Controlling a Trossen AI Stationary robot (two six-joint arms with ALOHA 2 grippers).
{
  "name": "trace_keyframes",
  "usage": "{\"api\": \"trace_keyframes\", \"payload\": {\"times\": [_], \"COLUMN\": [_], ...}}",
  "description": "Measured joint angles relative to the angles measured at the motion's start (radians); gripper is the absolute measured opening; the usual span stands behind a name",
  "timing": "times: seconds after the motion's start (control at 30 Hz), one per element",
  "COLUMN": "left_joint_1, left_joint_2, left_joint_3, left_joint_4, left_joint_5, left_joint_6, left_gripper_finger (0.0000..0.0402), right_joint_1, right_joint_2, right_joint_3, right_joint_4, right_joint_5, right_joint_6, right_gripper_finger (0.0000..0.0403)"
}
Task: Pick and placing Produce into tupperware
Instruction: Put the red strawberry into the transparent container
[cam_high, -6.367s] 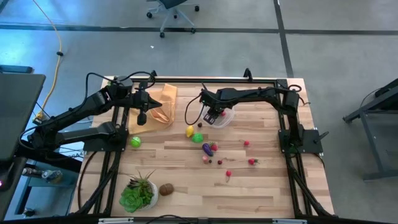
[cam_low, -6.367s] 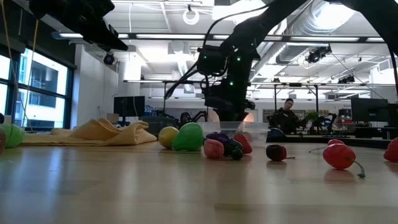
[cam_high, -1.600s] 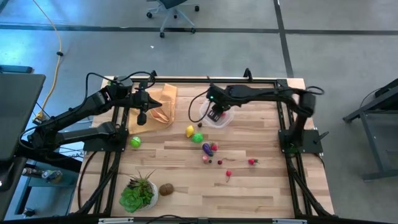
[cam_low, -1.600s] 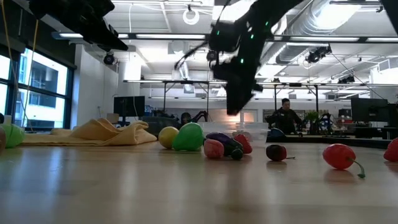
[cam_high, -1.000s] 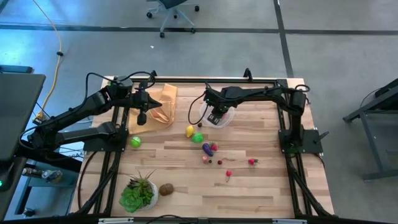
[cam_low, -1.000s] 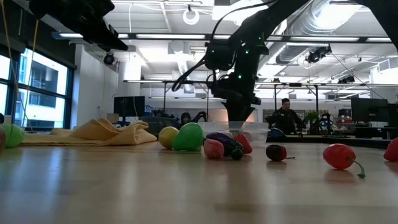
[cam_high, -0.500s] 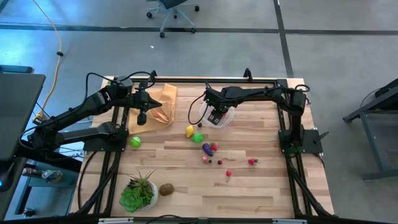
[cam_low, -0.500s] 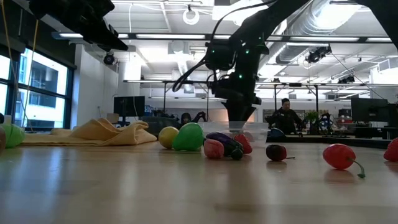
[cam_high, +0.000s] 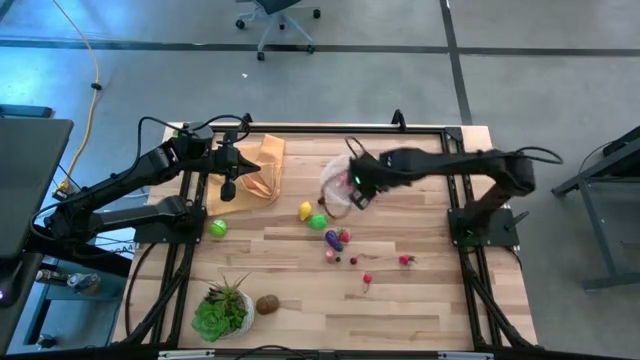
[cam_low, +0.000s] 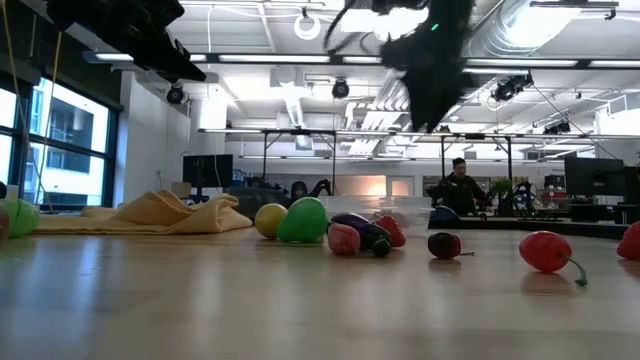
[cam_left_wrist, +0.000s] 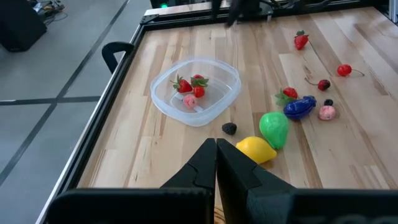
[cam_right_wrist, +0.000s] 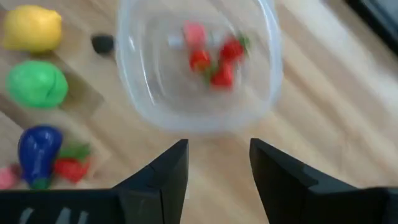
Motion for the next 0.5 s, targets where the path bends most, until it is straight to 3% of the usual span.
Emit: {"api": "trace_keyframes", "payload": {"times": [0.17, 0.5], "left_joint_1": [0.000, 0.000], "left_joint_2": [0.000, 0.000], "left_joint_3": [0.000, 0.000], "left_joint_4": [0.000, 0.000], "left_joint_5": [0.000, 0.000], "left_joint_6": [0.000, 0.000], "left_gripper_finger": [0.0003, 0.0003], "right_joint_1": [0.204, 0.515], "right_joint_2": [-0.024, -0.027], "right_joint_3": [-0.033, -0.174], "right_joint_4": [-0.168, -0.174], "right_joint_5": [0.020, -0.164], "right_joint_6": [0.389, 0.734], "right_gripper_finger": [0.0163, 0.0163]}}
